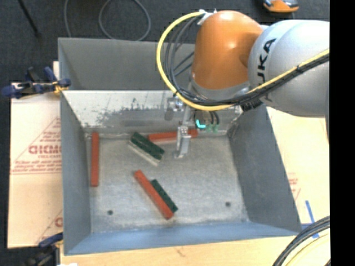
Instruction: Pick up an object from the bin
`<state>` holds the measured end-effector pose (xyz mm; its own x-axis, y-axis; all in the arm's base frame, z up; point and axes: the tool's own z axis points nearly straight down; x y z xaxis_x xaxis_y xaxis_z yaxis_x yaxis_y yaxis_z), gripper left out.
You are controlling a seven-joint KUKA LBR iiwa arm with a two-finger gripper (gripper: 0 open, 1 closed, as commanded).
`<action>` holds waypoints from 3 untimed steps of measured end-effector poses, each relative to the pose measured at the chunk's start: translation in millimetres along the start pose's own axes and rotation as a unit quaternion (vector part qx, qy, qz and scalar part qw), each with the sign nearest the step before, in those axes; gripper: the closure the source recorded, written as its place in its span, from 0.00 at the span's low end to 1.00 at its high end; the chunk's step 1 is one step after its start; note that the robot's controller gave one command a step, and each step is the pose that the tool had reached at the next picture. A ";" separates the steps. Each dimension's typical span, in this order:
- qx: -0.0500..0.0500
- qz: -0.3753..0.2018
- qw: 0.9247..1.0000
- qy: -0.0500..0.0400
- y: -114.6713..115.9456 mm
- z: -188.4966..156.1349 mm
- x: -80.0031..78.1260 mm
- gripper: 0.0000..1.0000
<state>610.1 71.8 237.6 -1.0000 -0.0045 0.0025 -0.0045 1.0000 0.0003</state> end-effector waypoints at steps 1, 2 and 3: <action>0.000 -0.106 0.994 -0.001 50.4 65.9 -24.0 0.00; 0.000 0.033 0.999 0.000 11.7 150.0 -44.4 0.00; -0.001 0.033 0.999 -0.003 12.4 147.6 -45.7 1.00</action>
Offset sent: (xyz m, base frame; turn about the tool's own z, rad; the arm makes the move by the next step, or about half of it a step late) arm 0.0234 0.0505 -0.0647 -0.2132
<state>655.4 84.4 89.9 -0.9981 0.0620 -0.0026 0.0620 0.9981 0.0013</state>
